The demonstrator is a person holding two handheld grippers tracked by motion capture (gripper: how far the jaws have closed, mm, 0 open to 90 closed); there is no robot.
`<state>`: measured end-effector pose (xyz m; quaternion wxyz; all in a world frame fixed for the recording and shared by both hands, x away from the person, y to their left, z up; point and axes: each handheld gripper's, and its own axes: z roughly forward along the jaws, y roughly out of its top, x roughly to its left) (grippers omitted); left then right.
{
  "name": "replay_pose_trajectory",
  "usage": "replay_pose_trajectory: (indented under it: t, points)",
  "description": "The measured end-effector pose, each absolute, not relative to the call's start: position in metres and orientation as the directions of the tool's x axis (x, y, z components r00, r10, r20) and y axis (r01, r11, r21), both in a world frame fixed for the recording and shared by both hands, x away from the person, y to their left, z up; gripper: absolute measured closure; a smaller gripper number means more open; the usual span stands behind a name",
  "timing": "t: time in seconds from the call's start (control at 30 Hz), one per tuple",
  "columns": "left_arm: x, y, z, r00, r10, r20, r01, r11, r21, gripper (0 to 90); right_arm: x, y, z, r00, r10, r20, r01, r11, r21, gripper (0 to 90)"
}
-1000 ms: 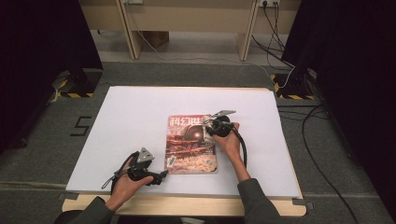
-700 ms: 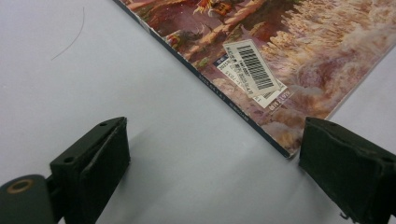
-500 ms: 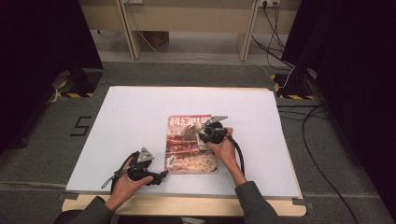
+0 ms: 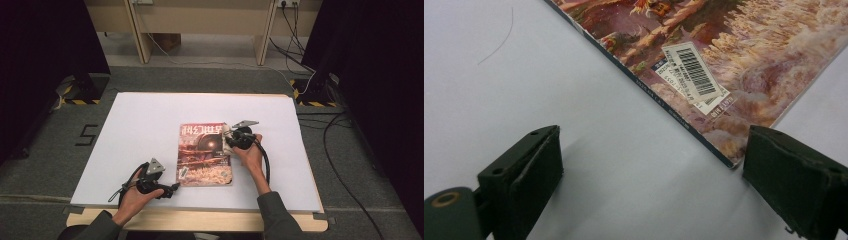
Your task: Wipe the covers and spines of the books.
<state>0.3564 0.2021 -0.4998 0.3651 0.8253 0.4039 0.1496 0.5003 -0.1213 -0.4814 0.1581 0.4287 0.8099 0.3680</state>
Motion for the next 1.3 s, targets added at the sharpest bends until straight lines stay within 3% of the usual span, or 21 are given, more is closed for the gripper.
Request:
replay_pose_trajectory:
  t: [0.33, 0.7, 1.1, 1.3]
  points:
    - [0.357, 0.202, -0.5, 0.629, 0.776, -0.051, 0.558, -0.405, 0.724, 8.5, 0.486, -0.11, -0.479, -0.626, 0.78, 0.026, 0.557, 0.423, 0.714, 77.3]
    - [0.357, 0.202, -0.499, 0.63, 0.775, -0.051, 0.559, -0.407, 0.722, 8.5, 0.465, -0.058, -0.48, -0.741, 0.671, 0.035, 0.493, 0.508, 0.706, 77.2]
    - [0.358, 0.204, -0.499, 0.624, 0.778, -0.072, 0.566, -0.387, 0.728, 9.8, 0.476, -0.075, -0.479, -0.676, 0.736, 0.031, 0.537, 0.463, 0.705, 76.8]
    - [0.357, 0.204, -0.499, 0.624, 0.778, -0.074, 0.566, -0.385, 0.73, 10.1, 0.474, -0.055, -0.48, -0.708, 0.706, 0.029, 0.512, 0.483, 0.71, 76.9]
